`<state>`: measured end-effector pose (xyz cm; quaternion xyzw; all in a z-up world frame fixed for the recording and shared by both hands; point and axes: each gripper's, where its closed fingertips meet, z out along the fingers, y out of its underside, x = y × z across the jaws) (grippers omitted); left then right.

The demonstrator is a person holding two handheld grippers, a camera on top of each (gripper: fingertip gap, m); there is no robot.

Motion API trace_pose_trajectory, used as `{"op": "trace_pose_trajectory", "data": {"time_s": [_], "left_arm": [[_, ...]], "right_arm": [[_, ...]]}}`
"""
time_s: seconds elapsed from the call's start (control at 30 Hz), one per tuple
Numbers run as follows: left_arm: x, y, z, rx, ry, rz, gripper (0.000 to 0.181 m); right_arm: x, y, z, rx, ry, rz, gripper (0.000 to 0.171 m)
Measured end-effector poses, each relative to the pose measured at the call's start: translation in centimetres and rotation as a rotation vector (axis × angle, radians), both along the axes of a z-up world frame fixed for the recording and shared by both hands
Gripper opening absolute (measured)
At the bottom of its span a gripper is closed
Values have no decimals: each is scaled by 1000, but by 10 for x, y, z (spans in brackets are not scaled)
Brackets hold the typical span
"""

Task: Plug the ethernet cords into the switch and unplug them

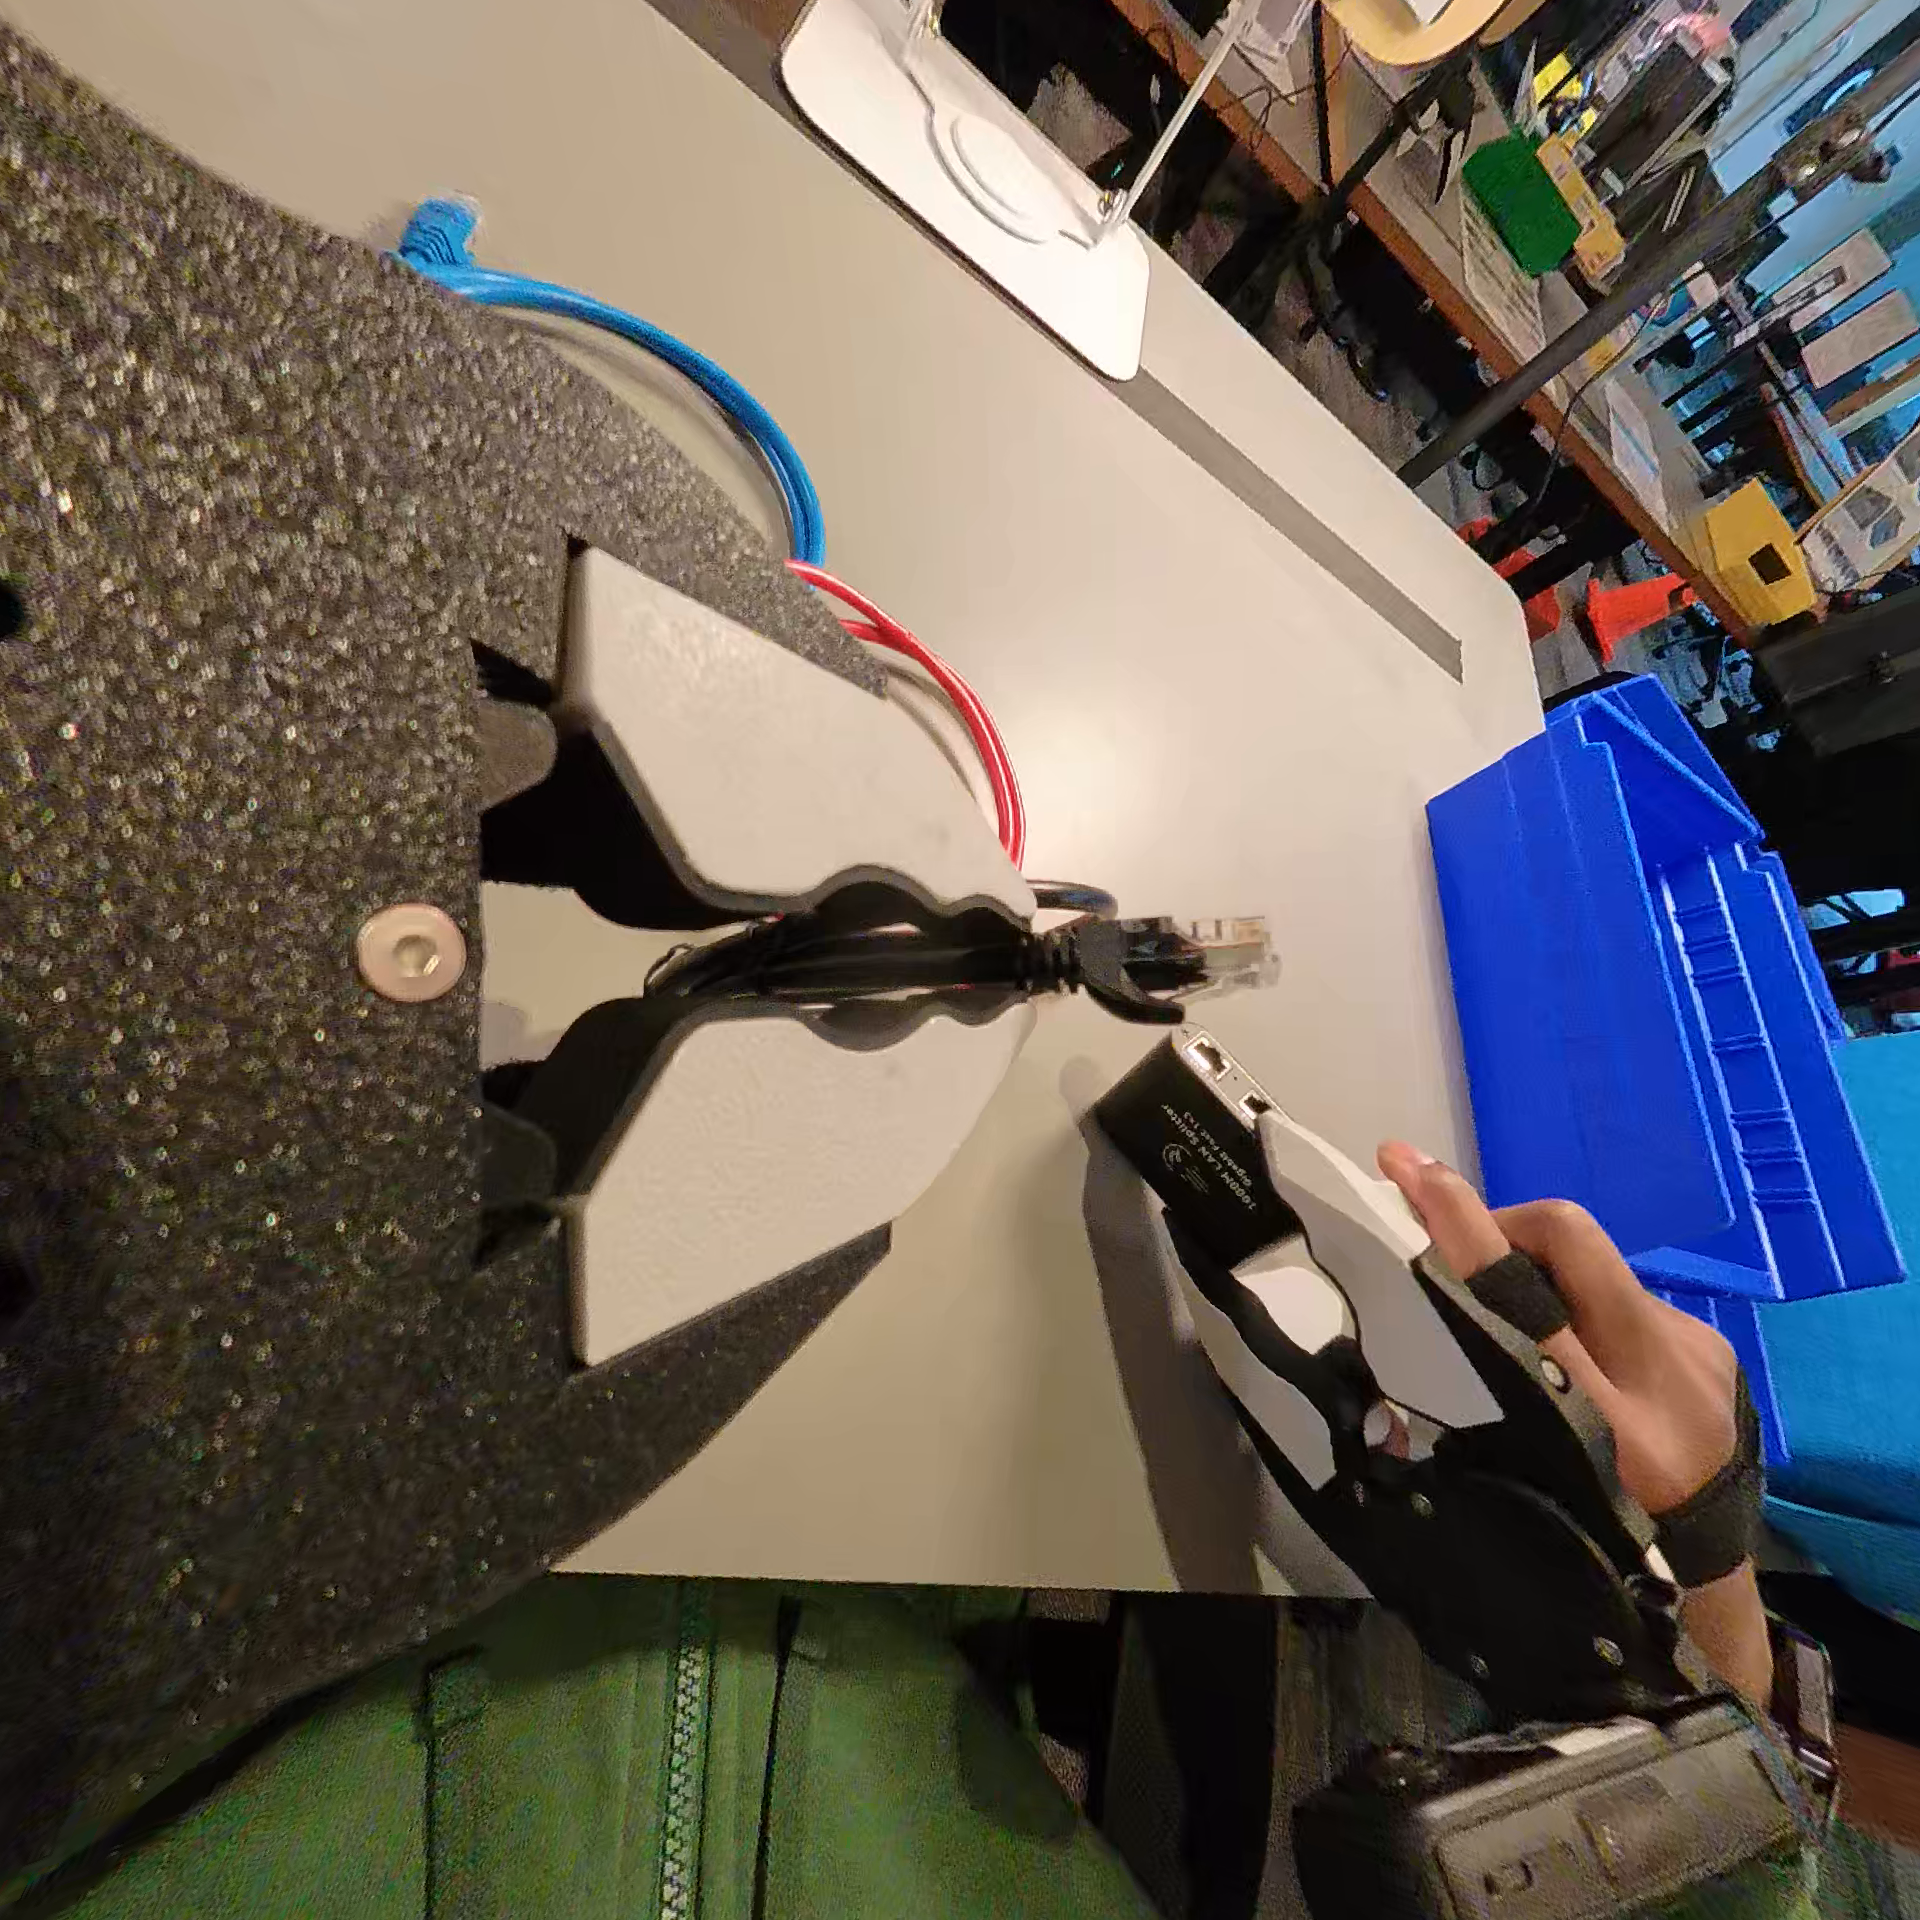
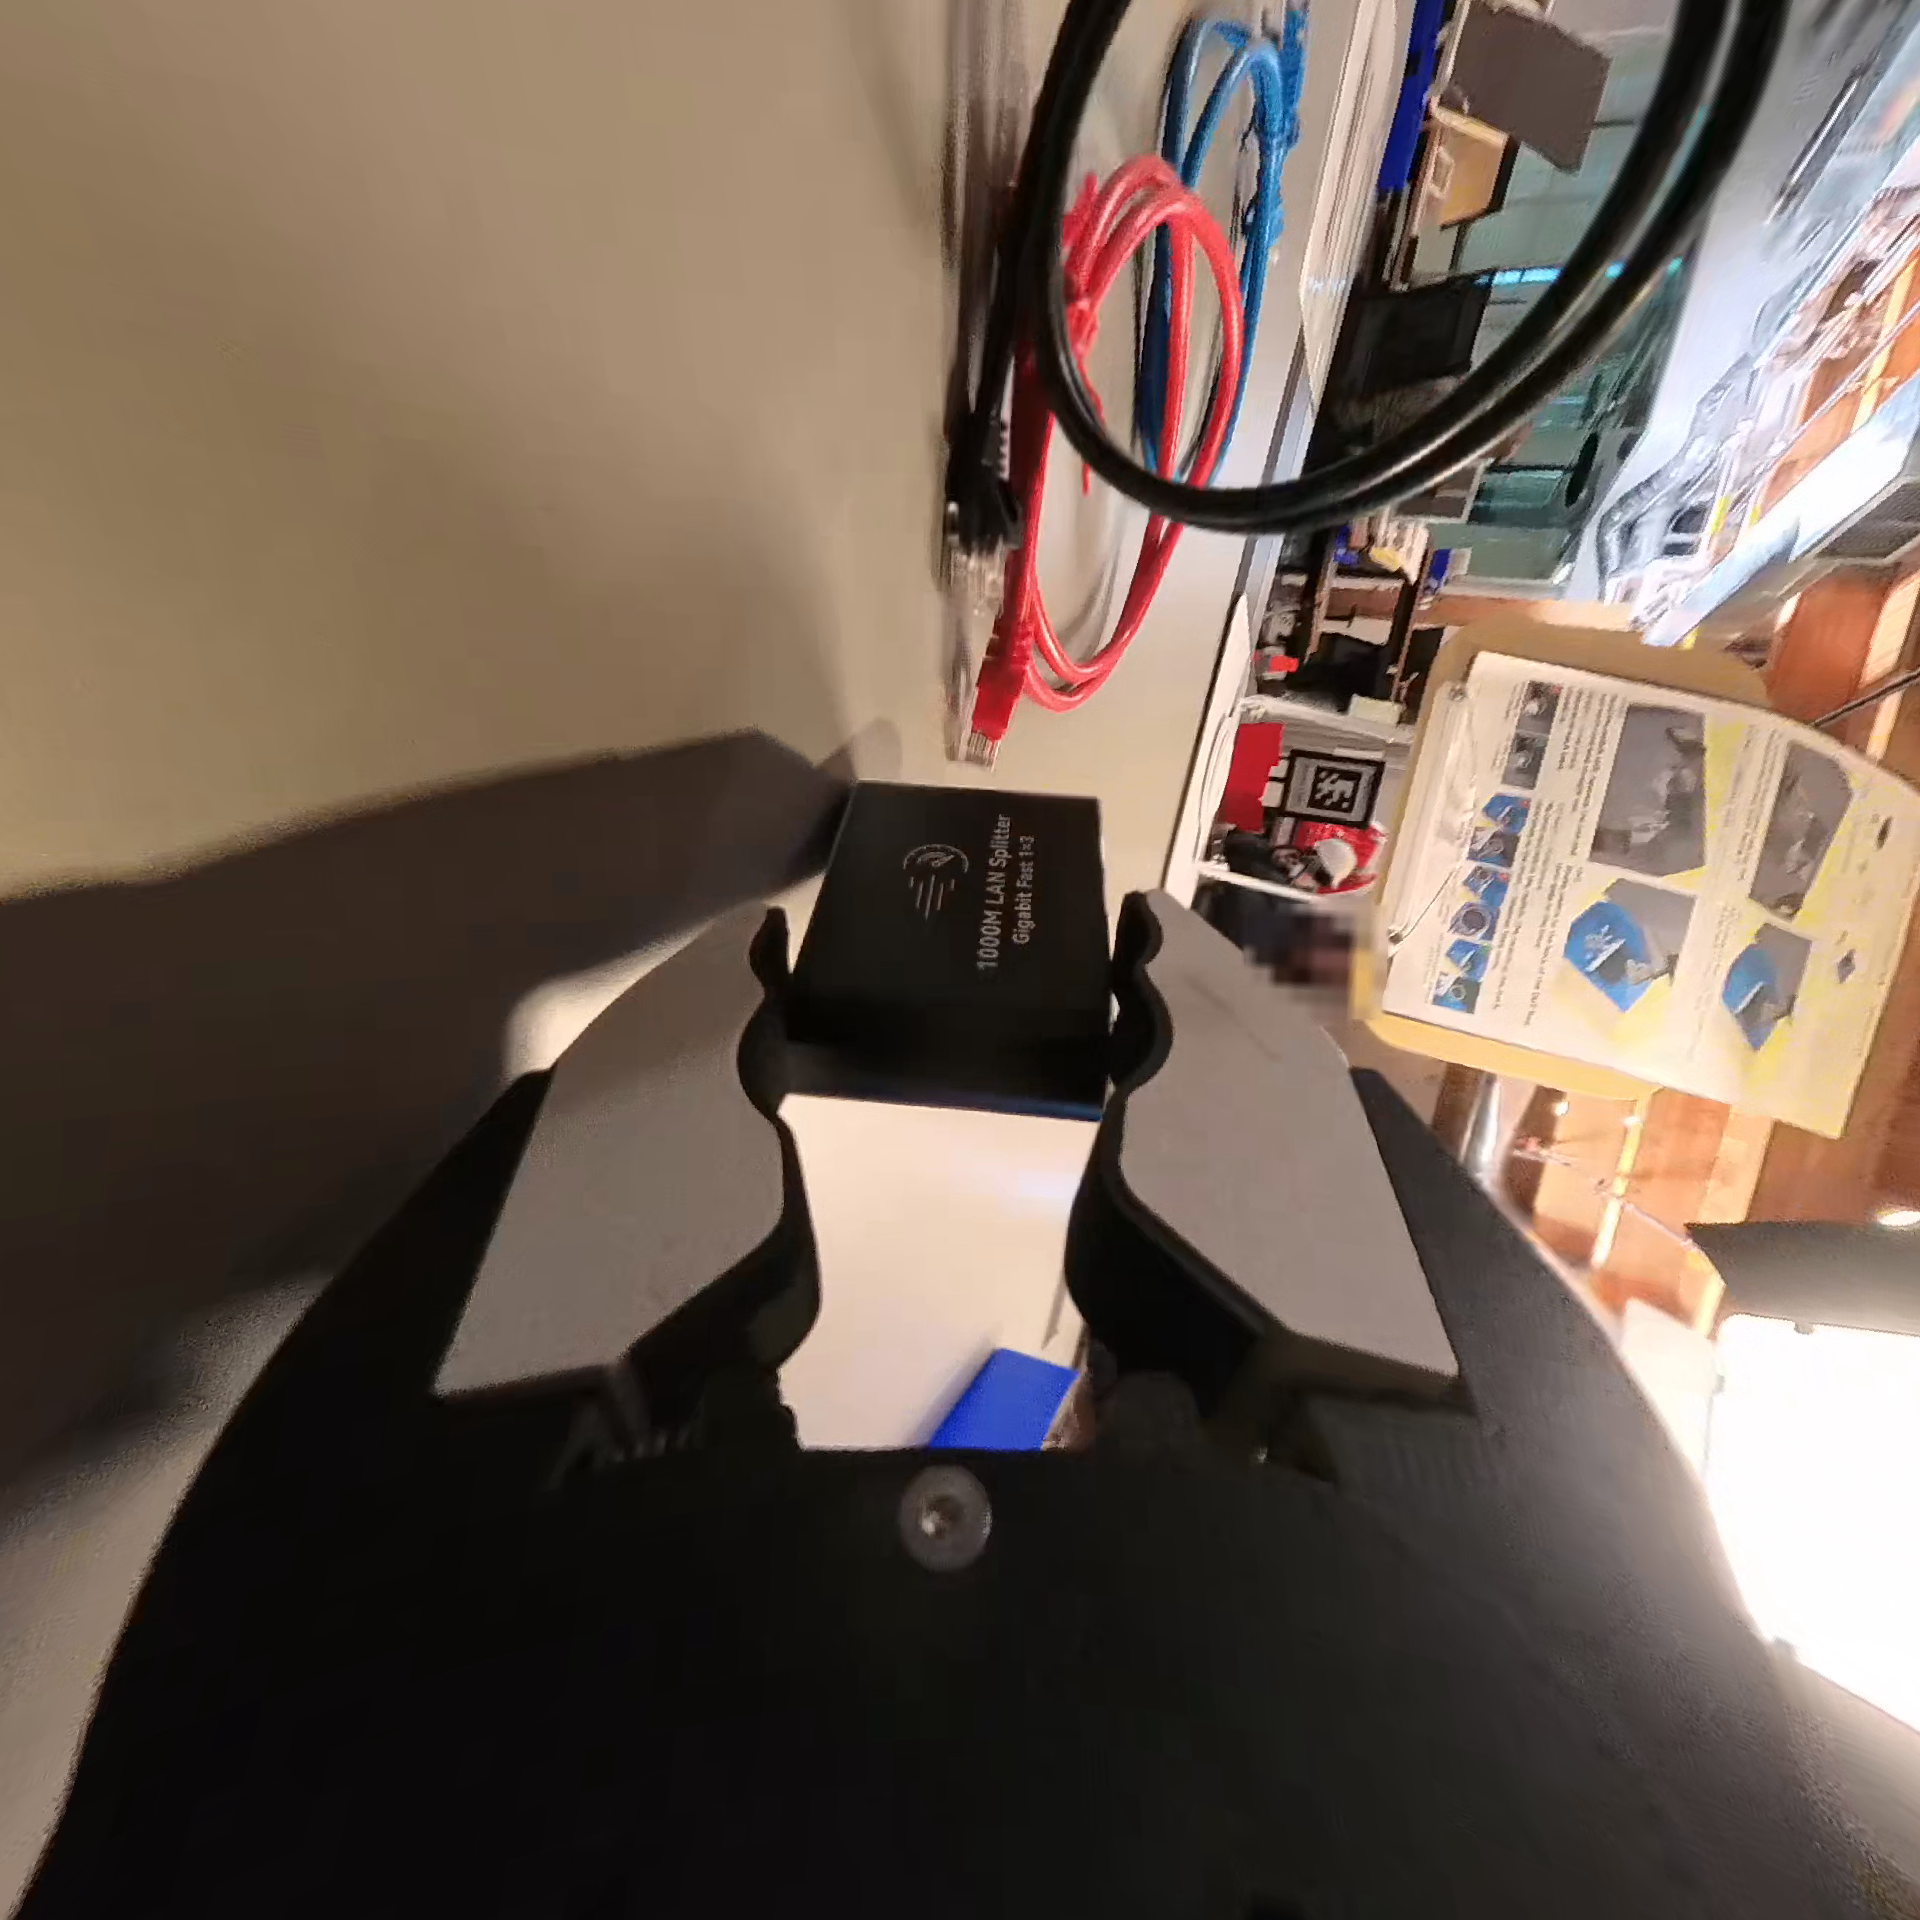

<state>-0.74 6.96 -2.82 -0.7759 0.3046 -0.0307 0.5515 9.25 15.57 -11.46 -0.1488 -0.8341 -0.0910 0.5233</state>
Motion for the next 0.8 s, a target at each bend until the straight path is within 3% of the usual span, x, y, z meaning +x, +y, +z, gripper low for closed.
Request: {"op": "trace_pose_trajectory", "data": {"time_s": [0.03, 0.5, 0.67, 0.8], "left_arm": [[1, 1, -1, -2, -6, -2, 8], [10, 5, -2, -7, -8, -20, 8], [10, 6, -1, 33, 6, -24, 8], [16, 8, -3, 48, -10, -37, 9]], "right_arm": [[1, 1, 0, -15, 0, -15, 60], [17, -18, -7, -320, -19, -92, 59], [23, -7, 7, -614, 156, -279, 66], [30, -6, -9, -825, 162, -428, 75]]}}
